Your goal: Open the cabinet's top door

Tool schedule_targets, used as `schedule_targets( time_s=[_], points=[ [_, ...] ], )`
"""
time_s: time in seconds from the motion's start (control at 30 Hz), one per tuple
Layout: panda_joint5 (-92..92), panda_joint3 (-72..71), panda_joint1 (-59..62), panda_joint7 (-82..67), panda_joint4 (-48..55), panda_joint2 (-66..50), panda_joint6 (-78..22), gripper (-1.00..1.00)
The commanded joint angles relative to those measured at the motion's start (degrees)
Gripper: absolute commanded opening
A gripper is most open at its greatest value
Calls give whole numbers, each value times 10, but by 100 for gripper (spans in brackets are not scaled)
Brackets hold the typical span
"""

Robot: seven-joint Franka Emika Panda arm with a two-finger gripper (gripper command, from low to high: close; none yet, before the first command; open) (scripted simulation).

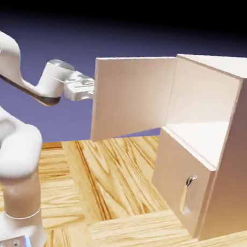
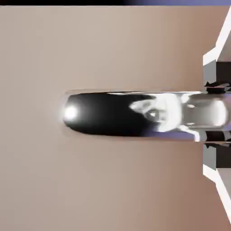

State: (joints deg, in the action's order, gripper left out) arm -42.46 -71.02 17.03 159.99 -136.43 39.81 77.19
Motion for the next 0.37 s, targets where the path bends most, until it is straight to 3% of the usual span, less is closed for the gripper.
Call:
schedule_targets(
  time_s=[0.0,0.33],
  points=[
    [8,-19,21,1,17,-4,-15,-100],
    [77,-178,216,-17,169,15,-121,-100]
  ],
)
